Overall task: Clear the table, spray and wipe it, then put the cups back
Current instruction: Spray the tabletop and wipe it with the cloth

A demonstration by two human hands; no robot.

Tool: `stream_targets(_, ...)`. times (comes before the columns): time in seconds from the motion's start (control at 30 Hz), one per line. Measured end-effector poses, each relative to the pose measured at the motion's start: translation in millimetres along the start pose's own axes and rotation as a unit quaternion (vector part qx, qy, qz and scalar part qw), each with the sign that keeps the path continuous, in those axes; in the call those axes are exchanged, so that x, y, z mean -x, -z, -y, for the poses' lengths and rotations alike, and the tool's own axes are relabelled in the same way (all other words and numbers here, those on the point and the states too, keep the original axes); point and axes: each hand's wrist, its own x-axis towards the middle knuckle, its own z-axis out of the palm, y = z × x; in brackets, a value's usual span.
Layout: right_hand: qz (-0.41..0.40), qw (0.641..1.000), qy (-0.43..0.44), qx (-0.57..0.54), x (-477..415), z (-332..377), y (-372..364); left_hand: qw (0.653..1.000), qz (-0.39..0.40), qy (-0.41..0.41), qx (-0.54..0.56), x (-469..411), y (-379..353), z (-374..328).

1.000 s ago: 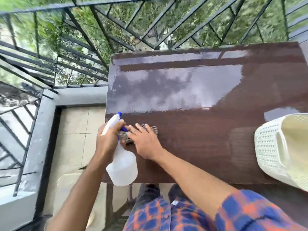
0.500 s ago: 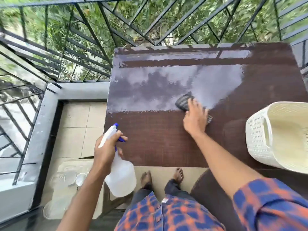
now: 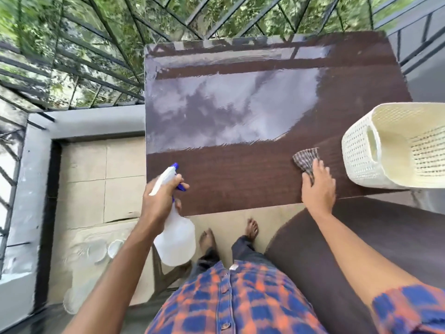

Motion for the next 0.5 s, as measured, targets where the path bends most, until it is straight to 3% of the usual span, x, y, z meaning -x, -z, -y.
stream_targets(0.13,-0.057,0.994,-0.079,-0.043,55,32,-28,1.0,-0.007,0.005,-0.008,0,25,7)
stream_targets(0.2,-0.051,0.995,-0.058,-0.062,94,67,-48,1.0,-0.016,0.006,-0.008,0,39,11)
stream_targets(0.33,0.036,0.986,0.159,-0.013,162,152,-87,0.999,-0.04,0.015,0.005,3,74,19)
stream_targets(0.43,0.117,0.921,0.372,0.025,190,209,-113,0.996,-0.07,0.03,0.048,8,96,26)
stream_targets(0.5,0.167,0.87,0.463,0.027,195,240,-125,0.993,-0.09,0.035,0.064,10,106,30)
